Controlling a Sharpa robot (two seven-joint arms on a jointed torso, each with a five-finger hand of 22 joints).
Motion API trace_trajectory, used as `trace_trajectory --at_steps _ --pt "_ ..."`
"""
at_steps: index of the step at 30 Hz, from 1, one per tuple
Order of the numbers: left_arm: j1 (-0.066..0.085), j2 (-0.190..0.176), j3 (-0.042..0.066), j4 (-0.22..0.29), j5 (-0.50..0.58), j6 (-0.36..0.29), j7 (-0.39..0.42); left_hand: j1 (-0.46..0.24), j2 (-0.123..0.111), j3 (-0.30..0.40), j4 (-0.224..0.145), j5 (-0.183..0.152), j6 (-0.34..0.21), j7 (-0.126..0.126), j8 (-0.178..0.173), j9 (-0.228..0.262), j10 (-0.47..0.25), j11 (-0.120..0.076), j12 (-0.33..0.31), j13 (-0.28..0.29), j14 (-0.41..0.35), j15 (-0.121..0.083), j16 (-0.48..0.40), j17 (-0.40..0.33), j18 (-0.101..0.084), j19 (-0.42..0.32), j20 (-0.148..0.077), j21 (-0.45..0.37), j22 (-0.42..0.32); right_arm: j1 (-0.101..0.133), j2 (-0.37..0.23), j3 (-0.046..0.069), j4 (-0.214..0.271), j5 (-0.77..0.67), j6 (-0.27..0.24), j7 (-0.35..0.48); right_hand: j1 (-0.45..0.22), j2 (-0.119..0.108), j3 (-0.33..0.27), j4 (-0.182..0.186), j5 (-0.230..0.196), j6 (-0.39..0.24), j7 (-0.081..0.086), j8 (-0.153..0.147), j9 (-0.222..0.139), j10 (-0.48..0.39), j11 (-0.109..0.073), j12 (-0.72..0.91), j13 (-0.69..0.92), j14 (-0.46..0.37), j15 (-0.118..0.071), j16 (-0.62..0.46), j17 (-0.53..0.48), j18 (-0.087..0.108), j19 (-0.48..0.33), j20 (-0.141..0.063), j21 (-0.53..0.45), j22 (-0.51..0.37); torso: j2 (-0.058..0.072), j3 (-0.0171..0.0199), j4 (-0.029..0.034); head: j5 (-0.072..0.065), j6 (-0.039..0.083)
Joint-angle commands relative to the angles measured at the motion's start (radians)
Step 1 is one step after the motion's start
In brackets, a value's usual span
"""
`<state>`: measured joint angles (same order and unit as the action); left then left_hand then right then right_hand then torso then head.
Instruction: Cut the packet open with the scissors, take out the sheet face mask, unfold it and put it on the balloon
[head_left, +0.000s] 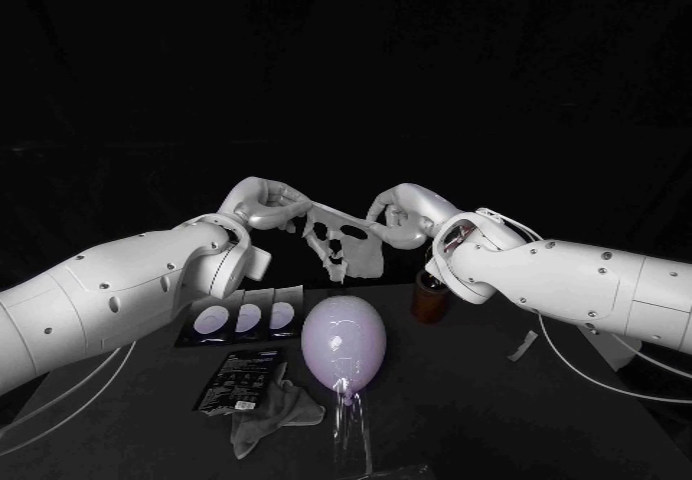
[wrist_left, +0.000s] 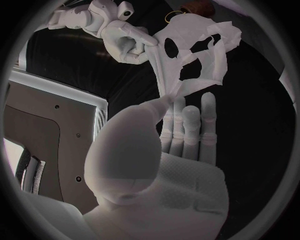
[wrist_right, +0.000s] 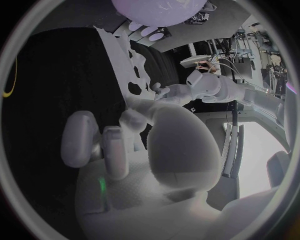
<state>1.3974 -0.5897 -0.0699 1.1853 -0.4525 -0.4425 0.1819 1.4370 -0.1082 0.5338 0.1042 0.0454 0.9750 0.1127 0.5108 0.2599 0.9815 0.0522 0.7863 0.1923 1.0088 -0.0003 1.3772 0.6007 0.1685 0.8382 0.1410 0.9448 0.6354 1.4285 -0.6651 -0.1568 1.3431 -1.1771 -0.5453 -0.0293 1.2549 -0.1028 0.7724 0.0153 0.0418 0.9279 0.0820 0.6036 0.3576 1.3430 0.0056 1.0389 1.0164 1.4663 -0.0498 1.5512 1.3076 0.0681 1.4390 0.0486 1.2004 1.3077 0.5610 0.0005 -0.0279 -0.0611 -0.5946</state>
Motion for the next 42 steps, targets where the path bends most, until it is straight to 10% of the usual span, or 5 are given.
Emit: trace_trajectory --at_steps 1,21,42 --pt "0.012 -0.007 0.002 0.005 -0.068 0.059 -0.012 0.006 0.003 0.001 -0.003 0.003 0.001 -0.004 0.009 0.075 0.003 -0.006 0.005 0.001 0.009 -0.001 0.007 0.006 0.014 -0.001 -0.005 0.008 0.002 0.0 -0.006 0.0 0.006 0.105 0.016 0.057 -0.005 0.002 0.001 0.0 0.007 0.003 0.002 0.001 -0.001 -0.008 -0.002 -0.007 -0.001 0.094 -0.008 -0.001 0.223 0.002 -0.005 0.0 -0.009 0.17 -0.001 -0.0005 0.0004 0.003 0.0" --pt "0.054 -0.071 0.001 0.082 -0.178 0.179 -0.058 0.001 -0.002 0.009 -0.004 0.003 -0.003 -0.005 0.014 0.095 0.002 -0.007 0.015 0.008 0.055 -0.003 0.046 0.083 0.014 -0.002 -0.007 0.026 0.014 0.018 -0.069 0.004 0.089 0.173 0.025 0.091 -0.006 0.003 0.001 -0.001 0.007 0.002 0.002 0.0 -0.002 -0.01 -0.002 -0.01 -0.003 0.094 -0.008 -0.001 0.224 0.002 -0.006 0.0 -0.009 0.169 -0.004 -0.0003 0.0006 -0.003 0.007" --pt "0.059 -0.247 0.007 0.34 -0.156 0.192 -0.062 0.0 -0.005 0.016 -0.005 0.004 -0.005 -0.006 0.016 0.106 0.002 -0.008 0.019 0.011 0.078 -0.004 0.066 0.119 0.014 -0.001 -0.009 0.039 0.022 0.028 -0.207 0.004 0.326 0.211 0.088 0.073 -0.005 0.005 0.001 -0.002 0.007 0.002 0.002 0.0 -0.002 -0.011 -0.002 -0.013 -0.005 0.093 -0.008 -0.003 0.221 0.002 -0.006 0.0 -0.01 0.169 -0.041 -0.002 -0.002 0.005 0.021"
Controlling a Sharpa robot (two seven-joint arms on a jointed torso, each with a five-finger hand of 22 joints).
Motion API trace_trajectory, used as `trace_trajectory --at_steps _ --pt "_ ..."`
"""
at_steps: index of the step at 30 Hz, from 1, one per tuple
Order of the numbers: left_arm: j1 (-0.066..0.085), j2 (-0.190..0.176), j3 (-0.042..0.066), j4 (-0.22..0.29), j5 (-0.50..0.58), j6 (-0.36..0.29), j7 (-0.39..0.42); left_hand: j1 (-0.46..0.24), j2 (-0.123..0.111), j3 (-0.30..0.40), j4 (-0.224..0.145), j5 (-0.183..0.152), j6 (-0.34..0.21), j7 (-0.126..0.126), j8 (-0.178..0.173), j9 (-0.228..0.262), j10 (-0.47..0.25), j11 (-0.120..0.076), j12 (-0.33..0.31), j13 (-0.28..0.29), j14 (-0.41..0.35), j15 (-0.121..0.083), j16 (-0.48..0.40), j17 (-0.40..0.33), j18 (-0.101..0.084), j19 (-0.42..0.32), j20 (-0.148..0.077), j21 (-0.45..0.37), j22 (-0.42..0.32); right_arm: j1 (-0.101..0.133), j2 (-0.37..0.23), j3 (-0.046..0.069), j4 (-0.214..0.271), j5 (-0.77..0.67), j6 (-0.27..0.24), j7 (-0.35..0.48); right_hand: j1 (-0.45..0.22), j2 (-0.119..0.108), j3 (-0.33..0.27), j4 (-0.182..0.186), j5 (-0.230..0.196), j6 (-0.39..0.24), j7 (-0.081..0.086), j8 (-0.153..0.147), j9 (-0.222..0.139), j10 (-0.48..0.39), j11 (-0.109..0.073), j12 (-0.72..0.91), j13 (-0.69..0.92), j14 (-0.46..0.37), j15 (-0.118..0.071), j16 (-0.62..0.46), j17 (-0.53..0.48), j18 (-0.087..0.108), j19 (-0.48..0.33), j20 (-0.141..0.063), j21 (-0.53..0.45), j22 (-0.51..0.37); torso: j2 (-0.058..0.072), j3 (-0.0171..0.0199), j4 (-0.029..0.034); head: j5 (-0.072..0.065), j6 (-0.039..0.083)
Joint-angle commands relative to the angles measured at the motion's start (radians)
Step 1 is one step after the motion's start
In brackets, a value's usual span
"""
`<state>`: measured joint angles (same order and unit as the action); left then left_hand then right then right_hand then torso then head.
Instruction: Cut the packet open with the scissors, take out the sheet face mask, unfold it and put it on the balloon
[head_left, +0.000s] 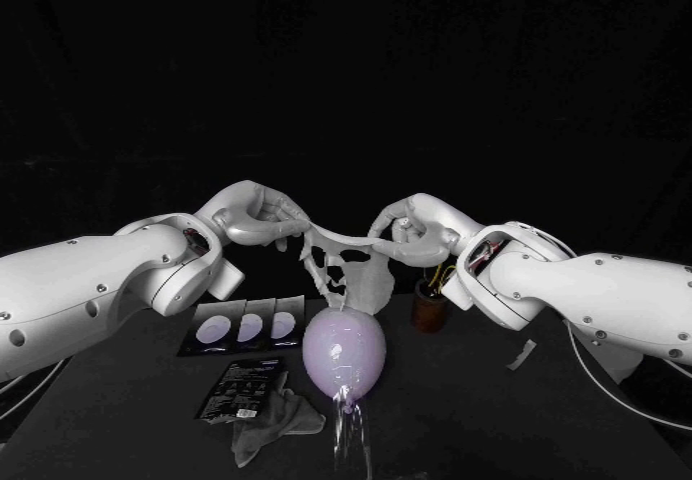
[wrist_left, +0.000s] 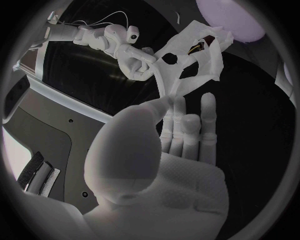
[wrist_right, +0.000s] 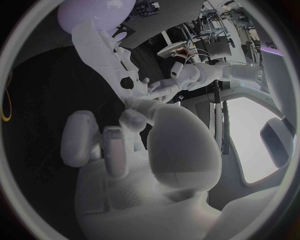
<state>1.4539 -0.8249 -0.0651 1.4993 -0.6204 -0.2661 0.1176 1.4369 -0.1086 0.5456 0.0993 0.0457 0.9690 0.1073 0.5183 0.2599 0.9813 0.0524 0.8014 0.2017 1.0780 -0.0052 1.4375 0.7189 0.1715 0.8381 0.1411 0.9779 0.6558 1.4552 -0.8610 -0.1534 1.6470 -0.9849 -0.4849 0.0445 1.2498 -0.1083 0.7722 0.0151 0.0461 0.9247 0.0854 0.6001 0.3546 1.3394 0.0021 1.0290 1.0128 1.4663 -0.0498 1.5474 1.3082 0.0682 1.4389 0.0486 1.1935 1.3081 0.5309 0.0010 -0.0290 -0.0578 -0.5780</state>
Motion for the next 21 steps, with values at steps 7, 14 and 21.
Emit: trace_trajectory --at_steps 7,14,21 --pt "0.002 -0.085 0.003 0.129 0.035 0.025 -0.007 0.0 -0.005 0.007 -0.001 0.003 0.001 0.0 0.009 0.11 0.003 -0.008 0.006 0.002 0.015 0.001 0.01 0.009 0.011 0.0 -0.01 0.01 0.004 0.001 -0.062 -0.002 0.11 0.053 0.031 -0.012 0.0 0.011 0.001 -0.002 0.002 0.005 -0.001 0.003 0.0 -0.007 0.002 -0.003 -0.001 0.093 -0.008 0.001 0.22 0.003 -0.007 0.0 -0.005 0.168 -0.03 -0.0082 0.0015 0.002 -0.006" --pt "0.002 -0.136 0.003 0.202 0.05 0.034 -0.019 0.0 -0.006 0.009 -0.002 0.003 0.001 0.0 0.009 0.112 0.002 -0.008 0.007 0.002 0.019 0.001 0.015 0.017 0.012 0.001 -0.011 0.014 0.006 -0.001 -0.098 -0.008 0.176 0.072 0.037 -0.02 0.0 0.011 0.001 -0.002 0.002 0.005 -0.001 0.003 0.0 -0.007 0.002 -0.003 -0.001 0.093 -0.008 0.001 0.22 0.003 -0.007 0.0 -0.007 0.168 -0.045 -0.0127 0.0052 -0.002 -0.002" --pt "0.001 -0.168 -0.006 0.255 0.066 0.037 -0.03 0.0 -0.009 0.014 -0.004 0.004 0.001 0.0 0.01 0.117 0.002 -0.008 0.008 0.003 0.029 0.0 0.021 0.031 0.012 0.003 -0.013 0.02 0.01 -0.019 -0.127 -0.02 0.219 0.091 0.044 -0.024 0.0 0.011 0.001 -0.002 0.002 0.005 -0.001 0.003 0.0 -0.007 0.002 -0.003 -0.001 0.093 -0.008 0.001 0.219 0.003 -0.008 0.0 -0.008 0.168 -0.059 -0.0141 0.0078 0.008 -0.023"
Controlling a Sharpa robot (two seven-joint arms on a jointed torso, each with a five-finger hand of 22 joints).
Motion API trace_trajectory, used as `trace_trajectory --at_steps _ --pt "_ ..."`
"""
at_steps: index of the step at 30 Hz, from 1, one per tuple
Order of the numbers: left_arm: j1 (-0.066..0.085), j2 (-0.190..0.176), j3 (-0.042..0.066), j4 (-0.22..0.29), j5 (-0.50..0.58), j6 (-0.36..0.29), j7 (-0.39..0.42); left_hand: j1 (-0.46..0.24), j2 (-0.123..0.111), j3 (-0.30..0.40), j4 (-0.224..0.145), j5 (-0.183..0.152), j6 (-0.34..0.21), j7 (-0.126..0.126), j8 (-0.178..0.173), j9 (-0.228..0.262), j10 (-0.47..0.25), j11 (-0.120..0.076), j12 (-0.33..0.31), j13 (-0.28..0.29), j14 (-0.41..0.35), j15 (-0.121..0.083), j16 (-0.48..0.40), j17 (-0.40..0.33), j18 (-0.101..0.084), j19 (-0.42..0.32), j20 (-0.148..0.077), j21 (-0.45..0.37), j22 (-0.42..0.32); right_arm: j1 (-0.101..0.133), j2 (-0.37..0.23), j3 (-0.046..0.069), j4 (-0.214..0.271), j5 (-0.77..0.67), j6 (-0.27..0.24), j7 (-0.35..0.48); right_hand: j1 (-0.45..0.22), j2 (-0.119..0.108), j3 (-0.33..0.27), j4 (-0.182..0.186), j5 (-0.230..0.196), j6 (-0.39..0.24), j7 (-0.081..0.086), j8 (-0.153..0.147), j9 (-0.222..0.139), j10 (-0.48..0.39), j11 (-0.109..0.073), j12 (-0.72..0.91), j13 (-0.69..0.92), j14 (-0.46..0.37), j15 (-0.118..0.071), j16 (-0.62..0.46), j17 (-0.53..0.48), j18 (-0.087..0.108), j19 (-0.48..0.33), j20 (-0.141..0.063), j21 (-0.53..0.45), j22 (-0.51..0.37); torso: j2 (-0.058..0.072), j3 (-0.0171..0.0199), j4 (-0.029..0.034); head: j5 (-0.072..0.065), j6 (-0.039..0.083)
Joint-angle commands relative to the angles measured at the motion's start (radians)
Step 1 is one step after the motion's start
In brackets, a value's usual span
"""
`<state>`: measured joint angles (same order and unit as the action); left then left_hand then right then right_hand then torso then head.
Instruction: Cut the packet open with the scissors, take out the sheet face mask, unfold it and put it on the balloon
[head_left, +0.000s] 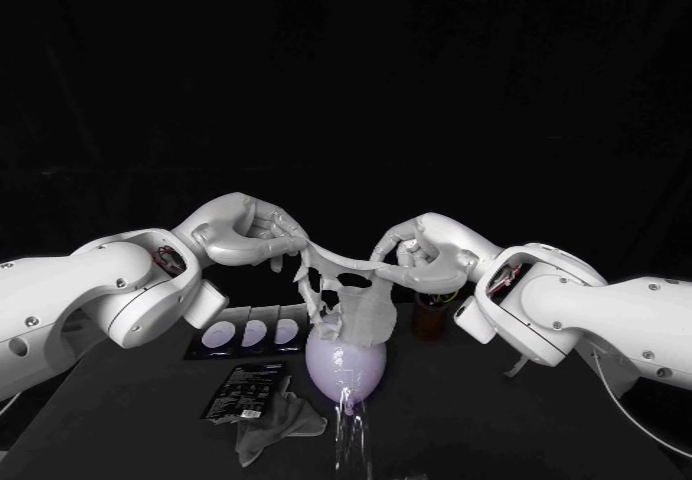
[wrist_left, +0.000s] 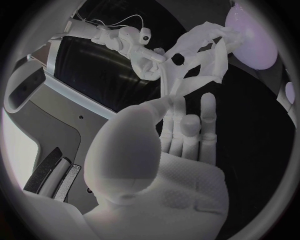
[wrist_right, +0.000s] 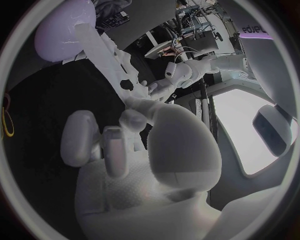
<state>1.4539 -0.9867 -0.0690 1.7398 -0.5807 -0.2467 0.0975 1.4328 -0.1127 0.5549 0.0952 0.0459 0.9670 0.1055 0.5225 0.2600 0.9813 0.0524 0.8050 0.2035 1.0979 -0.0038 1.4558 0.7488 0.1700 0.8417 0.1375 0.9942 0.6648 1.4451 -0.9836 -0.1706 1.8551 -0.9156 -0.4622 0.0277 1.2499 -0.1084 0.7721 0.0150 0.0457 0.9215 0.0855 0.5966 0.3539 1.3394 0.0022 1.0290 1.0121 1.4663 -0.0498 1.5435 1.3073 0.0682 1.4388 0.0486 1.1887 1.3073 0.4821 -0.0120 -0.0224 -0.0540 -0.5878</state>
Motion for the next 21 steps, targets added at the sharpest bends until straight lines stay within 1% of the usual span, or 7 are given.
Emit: trace_trajectory --at_steps 1,4,7,11,12,17,21 --pt "0.0 -0.01 -0.005 0.021 0.027 0.02 -0.012 0.004 -0.005 0.006 0.0 0.003 0.004 0.002 0.006 0.118 0.002 -0.008 0.005 0.001 0.011 -0.001 0.004 0.003 0.013 -0.001 -0.009 0.005 0.002 -0.016 -0.008 -0.004 0.015 0.024 0.023 -0.008 0.0 0.011 0.001 -0.002 0.003 0.008 -0.001 0.007 0.001 -0.007 0.002 -0.003 0.0 0.093 -0.008 0.004 0.22 0.003 -0.008 0.0 -0.003 0.168 -0.011 -0.0007 0.0008 0.008 -0.026" --pt "-0.004 -0.02 -0.012 0.032 0.03 0.024 -0.018 0.003 -0.006 0.006 0.0 0.003 0.004 0.002 0.006 0.118 0.003 -0.008 0.005 0.001 0.013 -0.001 0.006 0.006 0.013 0.0 -0.01 0.006 0.002 -0.038 -0.015 -0.008 0.025 0.028 0.026 -0.009 -0.001 0.012 0.0 -0.002 0.003 0.008 -0.001 0.007 0.001 -0.007 0.002 -0.003 0.001 0.093 -0.008 0.004 0.22 0.004 -0.009 0.0 -0.005 0.168 -0.01 0.0007 0.0 0.018 -0.048" --pt "-0.011 -0.031 -0.025 0.044 0.032 0.031 -0.024 0.003 -0.006 0.006 0.0 0.003 0.004 0.002 0.006 0.118 0.003 -0.008 0.005 0.001 0.013 -0.001 0.006 0.006 0.013 0.0 -0.01 0.006 0.002 -0.066 -0.021 -0.01 0.032 0.03 0.028 -0.01 -0.001 0.012 0.0 -0.002 0.003 0.008 -0.001 0.007 0.001 -0.007 0.002 -0.003 0.001 0.093 -0.008 0.004 0.22 0.004 -0.009 0.0 -0.005 0.168 -0.008 0.0022 -0.0012 0.023 -0.078" --pt "-0.022 -0.042 -0.039 0.057 0.033 0.039 -0.033 0.003 -0.006 0.007 0.001 0.003 0.004 0.002 0.006 0.119 0.003 -0.008 0.006 0.002 0.014 -0.001 0.006 0.007 0.013 0.0 -0.01 0.007 0.003 -0.094 -0.027 -0.012 0.036 0.031 0.031 -0.011 -0.001 0.012 0.0 -0.001 0.003 0.008 -0.001 0.007 0.001 -0.007 0.002 -0.004 0.0 0.093 -0.008 0.004 0.22 0.004 -0.01 0.0 -0.007 0.167 -0.004 0.0028 -0.0013 0.023 -0.104" --pt "-0.025 -0.043 -0.04 0.059 0.033 0.04 -0.035 0.003 -0.006 0.007 0.001 0.003 0.004 0.002 0.006 0.119 0.003 -0.008 0.006 0.002 0.014 -0.001 0.006 0.007 0.013 0.0 -0.01 0.007 0.003 -0.099 -0.027 -0.012 0.035 0.031 0.031 -0.011 -0.001 0.012 0.0 -0.001 0.003 0.008 -0.001 0.007 0.001 -0.007 0.002 -0.004 0.0 0.093 -0.008 0.004 0.22 0.004 -0.01 0.0 -0.007 0.167 -0.004 0.003 -0.0014 0.023 -0.105" --pt "-0.053 -0.055 -0.049 0.076 0.028 0.05 -0.044 0.002 -0.007 0.007 0.001 0.003 0.004 0.002 0.006 0.12 0.003 -0.008 0.006 0.002 0.015 -0.001 0.007 0.008 0.013 0.0 -0.01 0.008 0.003 -0.132 -0.038 -0.013 0.033 0.033 0.035 -0.012 -0.001 0.012 0.0 -0.001 0.003 0.008 -0.001 0.007 0.001 -0.007 0.002 -0.004 0.0 0.092 -0.008 0.004 0.219 0.005 -0.011 0.0 -0.01 0.167 -0.003 0.0029 0.0006 0.022 -0.136" --pt "-0.074 -0.06 -0.052 0.086 0.024 0.056 -0.049 0.002 -0.007 0.007 0.001 0.003 0.004 0.002 0.006 0.12 0.003 -0.008 0.006 0.002 0.015 -0.001 0.007 0.008 0.013 0.0 -0.01 0.008 0.003 -0.146 -0.048 -0.014 0.036 0.034 0.037 -0.012 -0.002 0.012 0.0 -0.001 0.003 0.008 -0.001 0.007 0.001 -0.008 0.002 -0.005 -0.001 0.092 -0.008 0.003 0.218 0.005 -0.011 0.0 -0.012 0.166 -0.002 0.0031 0.0007 0.021 -0.148"
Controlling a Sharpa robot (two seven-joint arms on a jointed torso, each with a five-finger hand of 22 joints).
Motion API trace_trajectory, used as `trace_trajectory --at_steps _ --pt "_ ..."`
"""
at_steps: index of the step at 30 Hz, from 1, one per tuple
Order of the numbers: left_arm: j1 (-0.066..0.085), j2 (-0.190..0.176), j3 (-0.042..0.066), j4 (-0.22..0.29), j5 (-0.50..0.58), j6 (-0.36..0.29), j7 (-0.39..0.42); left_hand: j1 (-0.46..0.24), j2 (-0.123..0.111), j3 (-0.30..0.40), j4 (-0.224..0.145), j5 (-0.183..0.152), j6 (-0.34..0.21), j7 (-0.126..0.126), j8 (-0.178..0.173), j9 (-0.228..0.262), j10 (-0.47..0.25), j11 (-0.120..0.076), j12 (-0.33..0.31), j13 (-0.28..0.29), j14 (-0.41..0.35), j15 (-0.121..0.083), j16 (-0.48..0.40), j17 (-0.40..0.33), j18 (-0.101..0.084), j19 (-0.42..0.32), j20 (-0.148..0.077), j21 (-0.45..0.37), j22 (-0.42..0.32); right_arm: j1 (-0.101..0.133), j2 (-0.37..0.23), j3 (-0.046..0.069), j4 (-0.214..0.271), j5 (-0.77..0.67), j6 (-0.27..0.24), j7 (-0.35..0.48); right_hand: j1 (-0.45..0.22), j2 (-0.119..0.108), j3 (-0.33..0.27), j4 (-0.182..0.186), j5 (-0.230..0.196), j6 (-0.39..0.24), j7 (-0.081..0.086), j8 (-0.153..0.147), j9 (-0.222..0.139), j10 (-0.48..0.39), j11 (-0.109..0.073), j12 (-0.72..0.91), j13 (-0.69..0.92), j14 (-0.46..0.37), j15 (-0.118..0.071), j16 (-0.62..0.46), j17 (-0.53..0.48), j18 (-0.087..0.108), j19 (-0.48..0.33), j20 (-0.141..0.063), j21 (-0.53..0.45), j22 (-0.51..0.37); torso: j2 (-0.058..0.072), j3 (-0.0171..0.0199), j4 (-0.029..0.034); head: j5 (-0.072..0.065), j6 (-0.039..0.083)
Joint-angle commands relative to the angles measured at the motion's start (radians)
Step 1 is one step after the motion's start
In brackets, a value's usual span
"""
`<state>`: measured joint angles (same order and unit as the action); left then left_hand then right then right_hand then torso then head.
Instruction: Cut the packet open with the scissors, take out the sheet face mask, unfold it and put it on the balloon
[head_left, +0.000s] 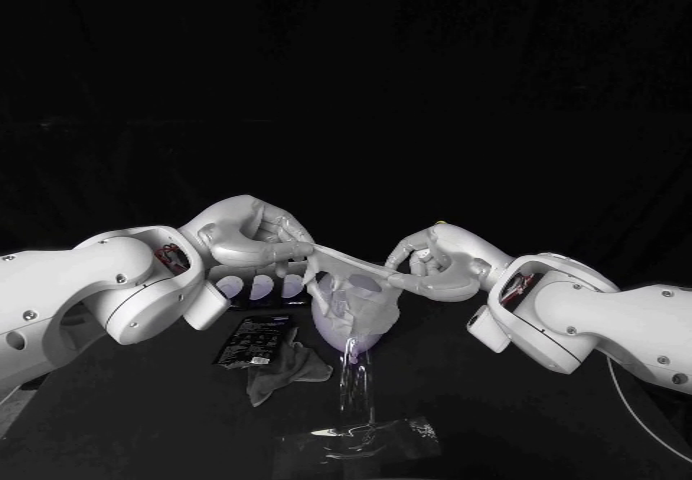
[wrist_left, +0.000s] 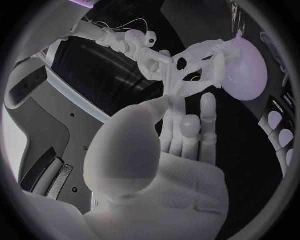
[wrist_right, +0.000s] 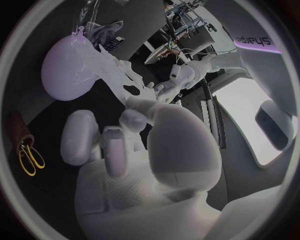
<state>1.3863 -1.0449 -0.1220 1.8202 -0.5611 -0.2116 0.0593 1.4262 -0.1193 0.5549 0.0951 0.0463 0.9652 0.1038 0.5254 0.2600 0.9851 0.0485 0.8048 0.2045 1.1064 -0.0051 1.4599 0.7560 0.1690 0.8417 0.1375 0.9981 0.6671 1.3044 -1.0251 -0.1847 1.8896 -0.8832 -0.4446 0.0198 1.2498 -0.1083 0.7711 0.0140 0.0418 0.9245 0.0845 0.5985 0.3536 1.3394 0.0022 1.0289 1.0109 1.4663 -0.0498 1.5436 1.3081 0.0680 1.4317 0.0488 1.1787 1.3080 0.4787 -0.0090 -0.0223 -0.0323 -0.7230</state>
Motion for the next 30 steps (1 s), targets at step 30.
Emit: trace_trajectory --at_steps 30 --pt "-0.067 0.044 -0.027 0.005 -0.013 0.054 -0.041 0.005 -0.003 0.012 0.002 0.003 0.006 0.003 0.003 0.125 0.0 -0.005 0.009 0.002 0.023 0.0 0.013 0.025 0.014 0.001 -0.012 0.011 0.005 -0.025 -0.02 -0.006 0.031 -0.029 0.088 -0.065 -0.002 0.014 -0.001 -0.001 0.007 0.005 0.0 0.005 0.0 -0.006 0.002 -0.003 0.003 0.092 -0.008 0.003 0.218 0.006 -0.006 0.0 -0.006 0.164 0.009 0.0011 0.0004 -0.022 -0.058"
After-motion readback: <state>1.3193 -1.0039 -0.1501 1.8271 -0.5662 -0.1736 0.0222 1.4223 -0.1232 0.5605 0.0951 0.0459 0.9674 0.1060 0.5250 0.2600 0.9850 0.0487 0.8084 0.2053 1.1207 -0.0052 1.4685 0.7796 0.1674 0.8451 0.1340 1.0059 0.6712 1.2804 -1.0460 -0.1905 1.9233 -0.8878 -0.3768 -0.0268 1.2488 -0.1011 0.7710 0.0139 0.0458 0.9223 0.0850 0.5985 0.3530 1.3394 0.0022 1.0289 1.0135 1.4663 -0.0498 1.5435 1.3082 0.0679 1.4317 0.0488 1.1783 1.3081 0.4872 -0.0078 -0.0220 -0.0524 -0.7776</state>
